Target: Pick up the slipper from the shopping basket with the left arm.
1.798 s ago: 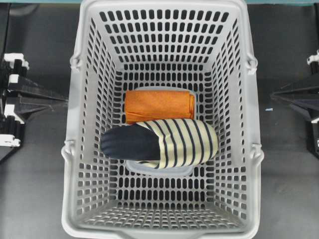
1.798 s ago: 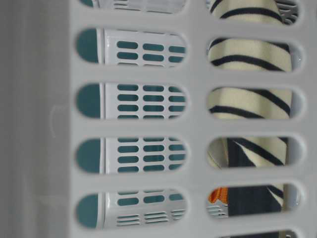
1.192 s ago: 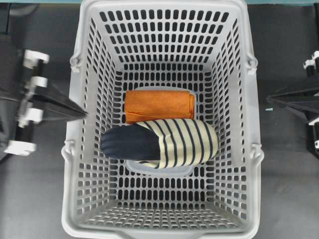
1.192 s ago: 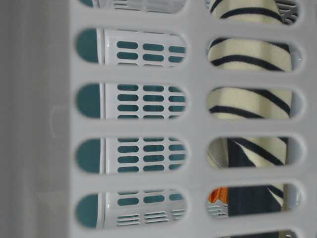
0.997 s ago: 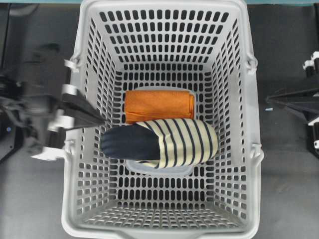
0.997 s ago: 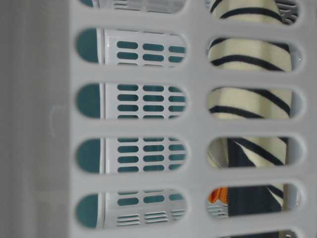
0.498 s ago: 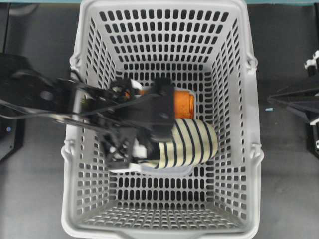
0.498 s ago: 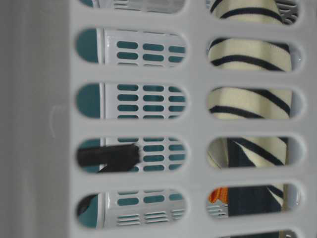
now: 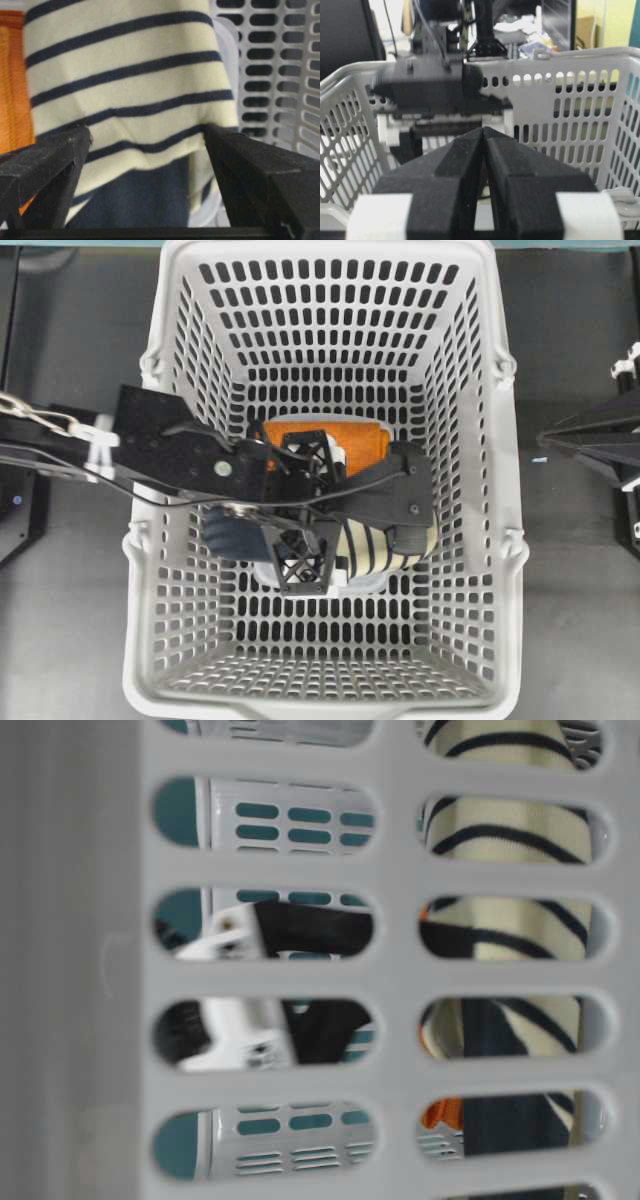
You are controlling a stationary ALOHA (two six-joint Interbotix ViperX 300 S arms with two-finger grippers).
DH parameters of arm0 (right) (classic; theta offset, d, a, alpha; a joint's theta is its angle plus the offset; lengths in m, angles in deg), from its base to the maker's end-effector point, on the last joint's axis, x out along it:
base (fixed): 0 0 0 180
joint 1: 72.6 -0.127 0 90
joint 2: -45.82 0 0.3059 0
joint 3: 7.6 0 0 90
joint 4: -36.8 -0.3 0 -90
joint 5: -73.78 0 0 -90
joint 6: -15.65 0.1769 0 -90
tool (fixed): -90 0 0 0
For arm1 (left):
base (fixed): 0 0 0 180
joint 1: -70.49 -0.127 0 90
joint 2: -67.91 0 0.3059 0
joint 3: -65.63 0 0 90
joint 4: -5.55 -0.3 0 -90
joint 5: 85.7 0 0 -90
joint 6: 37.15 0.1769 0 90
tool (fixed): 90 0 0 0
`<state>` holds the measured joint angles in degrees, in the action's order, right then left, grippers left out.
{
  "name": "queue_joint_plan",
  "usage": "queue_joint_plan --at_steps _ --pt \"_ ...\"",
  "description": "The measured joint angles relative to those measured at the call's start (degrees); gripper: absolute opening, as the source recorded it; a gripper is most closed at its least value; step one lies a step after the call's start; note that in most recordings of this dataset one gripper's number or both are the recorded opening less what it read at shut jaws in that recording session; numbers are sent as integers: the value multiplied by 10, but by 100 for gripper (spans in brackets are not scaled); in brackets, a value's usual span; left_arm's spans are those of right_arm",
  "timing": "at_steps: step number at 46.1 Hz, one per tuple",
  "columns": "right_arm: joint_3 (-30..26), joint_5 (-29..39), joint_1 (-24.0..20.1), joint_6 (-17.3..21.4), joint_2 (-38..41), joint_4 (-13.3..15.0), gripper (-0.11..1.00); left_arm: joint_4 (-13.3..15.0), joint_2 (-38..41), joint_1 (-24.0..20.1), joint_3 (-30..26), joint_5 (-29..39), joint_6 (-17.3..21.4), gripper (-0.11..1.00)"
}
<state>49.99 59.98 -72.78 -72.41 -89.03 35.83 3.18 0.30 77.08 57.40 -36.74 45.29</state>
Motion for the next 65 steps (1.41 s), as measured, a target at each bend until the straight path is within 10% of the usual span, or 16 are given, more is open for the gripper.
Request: queue_joint_plan --at_steps 11,25,65 --pt "4 1 0 0 0 0 -1 0 13 0 8 -14 -3 79" --pt "4 1 0 0 0 0 -1 -1 11 0 18 -12 6 6" --pt "9 0 0 1 0 -1 -1 -1 -57 4 -244 285 100 6"
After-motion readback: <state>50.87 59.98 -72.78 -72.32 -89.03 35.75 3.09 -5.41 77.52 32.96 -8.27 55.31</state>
